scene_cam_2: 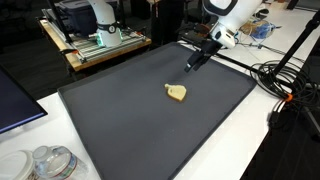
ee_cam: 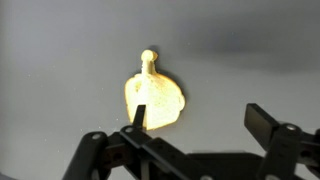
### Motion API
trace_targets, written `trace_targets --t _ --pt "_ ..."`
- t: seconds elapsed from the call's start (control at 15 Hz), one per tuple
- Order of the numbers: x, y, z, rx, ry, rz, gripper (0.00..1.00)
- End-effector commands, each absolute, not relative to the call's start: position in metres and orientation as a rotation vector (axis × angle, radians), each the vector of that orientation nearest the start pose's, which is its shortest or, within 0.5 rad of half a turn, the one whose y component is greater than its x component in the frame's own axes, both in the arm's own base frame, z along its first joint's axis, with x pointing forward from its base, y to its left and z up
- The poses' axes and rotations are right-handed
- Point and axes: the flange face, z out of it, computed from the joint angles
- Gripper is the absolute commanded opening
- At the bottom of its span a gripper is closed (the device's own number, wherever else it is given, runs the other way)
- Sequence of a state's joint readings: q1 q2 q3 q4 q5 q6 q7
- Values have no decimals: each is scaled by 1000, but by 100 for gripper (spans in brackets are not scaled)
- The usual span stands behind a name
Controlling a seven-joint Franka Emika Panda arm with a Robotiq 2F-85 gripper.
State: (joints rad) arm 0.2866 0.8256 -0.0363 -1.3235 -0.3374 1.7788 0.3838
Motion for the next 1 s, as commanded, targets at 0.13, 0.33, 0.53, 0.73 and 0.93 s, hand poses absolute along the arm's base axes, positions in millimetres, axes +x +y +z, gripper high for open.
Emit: trace_targets --t 0.13,0.33,0.53,0.73,0.93 --pt "701 152 209 -3559 26 362 100" --pt "694 154 220 -3536 52 255 100" --pt "684 153 230 -3510 83 190 100" --pt "665 145 241 -3500 143 165 100" --pt "643 136 252 -3449 135 115 100"
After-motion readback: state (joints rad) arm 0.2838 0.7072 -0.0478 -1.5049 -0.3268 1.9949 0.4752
